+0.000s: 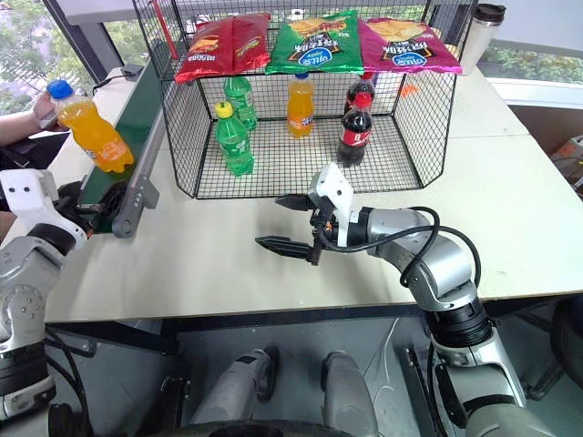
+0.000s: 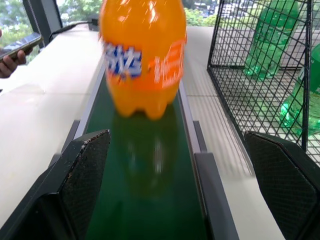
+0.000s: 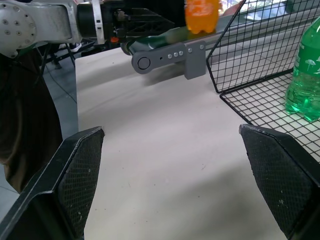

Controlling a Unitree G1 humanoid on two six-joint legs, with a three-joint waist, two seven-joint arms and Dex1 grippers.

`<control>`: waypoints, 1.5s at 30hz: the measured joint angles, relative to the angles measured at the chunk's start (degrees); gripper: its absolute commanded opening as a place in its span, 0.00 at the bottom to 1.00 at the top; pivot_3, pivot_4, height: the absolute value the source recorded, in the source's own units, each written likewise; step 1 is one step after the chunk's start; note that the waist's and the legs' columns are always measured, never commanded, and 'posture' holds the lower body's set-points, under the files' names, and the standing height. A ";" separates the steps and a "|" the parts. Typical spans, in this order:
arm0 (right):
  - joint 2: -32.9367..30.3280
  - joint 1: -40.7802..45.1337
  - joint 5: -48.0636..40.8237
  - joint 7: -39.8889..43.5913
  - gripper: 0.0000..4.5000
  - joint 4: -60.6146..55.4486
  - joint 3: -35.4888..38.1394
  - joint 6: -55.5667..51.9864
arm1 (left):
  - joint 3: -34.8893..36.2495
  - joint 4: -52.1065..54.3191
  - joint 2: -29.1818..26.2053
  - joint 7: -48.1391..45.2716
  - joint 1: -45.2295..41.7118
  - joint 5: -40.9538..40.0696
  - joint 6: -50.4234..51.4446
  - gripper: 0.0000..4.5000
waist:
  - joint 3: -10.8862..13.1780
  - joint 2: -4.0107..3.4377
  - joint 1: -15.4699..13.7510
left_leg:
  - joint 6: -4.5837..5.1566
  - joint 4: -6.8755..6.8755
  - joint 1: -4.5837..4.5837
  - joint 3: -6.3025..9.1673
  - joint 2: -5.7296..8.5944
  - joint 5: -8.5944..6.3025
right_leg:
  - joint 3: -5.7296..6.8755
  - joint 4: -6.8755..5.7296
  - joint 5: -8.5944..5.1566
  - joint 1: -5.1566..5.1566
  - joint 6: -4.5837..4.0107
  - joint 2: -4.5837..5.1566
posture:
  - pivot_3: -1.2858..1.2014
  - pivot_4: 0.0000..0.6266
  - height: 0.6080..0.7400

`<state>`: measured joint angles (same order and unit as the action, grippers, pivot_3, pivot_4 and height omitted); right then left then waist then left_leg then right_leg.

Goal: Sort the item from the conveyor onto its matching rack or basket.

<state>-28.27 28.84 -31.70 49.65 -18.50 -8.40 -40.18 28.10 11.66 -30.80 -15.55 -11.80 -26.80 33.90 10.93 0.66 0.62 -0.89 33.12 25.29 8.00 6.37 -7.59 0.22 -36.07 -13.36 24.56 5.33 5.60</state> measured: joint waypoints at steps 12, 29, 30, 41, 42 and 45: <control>-0.50 -0.64 0.01 -0.63 1.00 0.00 0.08 0.00 | -0.43 -3.26 -0.01 1.44 -2.08 3.97 -4.30 0.94 | 0.00 0.00 0.00 | 0.00 -0.01 0.00 0.00 0.00 0.00 | 0.00 0.00 0.00 0.01 0.01 0.00 | 0.52 0.24 0.99; -1.40 -0.64 0.18 -1.04 1.00 -0.02 0.28 0.40 | -1.57 -0.70 -2.34 -5.13 -8.06 -7.47 4.00 0.65 | 0.07 0.19 -0.04 | 0.00 0.01 0.04 0.01 0.01 0.01 | 0.03 0.00 0.01 0.01 0.01 -0.01 | 0.52 0.24 0.99; -1.38 -0.49 -0.18 -1.05 1.00 -0.03 0.39 0.13 | -3.24 0.90 -3.41 -7.19 -8.80 -8.55 5.40 0.65 | 0.07 0.19 -0.05 | 0.00 0.01 0.04 0.00 0.04 0.00 | 0.03 0.00 0.01 0.01 0.02 -0.01 | 0.52 0.24 0.99; -0.08 4.84 -1.77 -3.24 1.00 -0.31 1.61 -1.24 | -29.37 4.61 -3.61 -24.40 -11.75 -4.99 3.52 0.65 | 0.08 0.17 0.12 | 0.01 -0.03 0.04 -0.08 -0.06 0.01 | -0.01 0.00 0.01 0.06 -0.03 -0.03 | 0.52 0.24 0.99; -0.09 5.00 -1.75 -3.39 1.00 -0.32 1.98 -1.24 | -31.13 4.31 -3.00 -25.72 -12.07 -3.93 2.14 0.65 | 0.08 0.17 0.08 | 0.01 -0.03 0.04 -0.08 -0.05 0.01 | -0.02 0.01 0.01 0.05 -0.03 -0.02 | 0.52 0.24 0.99; -0.11 5.04 -1.55 -3.75 1.00 -0.32 2.03 -1.09 | -34.55 2.89 -1.90 -27.82 -12.53 -1.15 -0.57 0.65 | 0.08 0.17 0.08 | 0.01 -0.03 0.06 -0.08 -0.04 0.01 | -0.02 0.03 0.02 0.06 -0.02 -0.02 | 0.52 0.24 0.99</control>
<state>-28.38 33.88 -33.25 45.90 -18.82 -6.37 -41.28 -6.44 14.55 -32.70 -43.37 -24.33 -27.94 33.34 11.01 0.84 0.70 -0.87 33.10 25.35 7.92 6.33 -7.59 0.20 -36.03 -13.34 24.62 5.30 5.59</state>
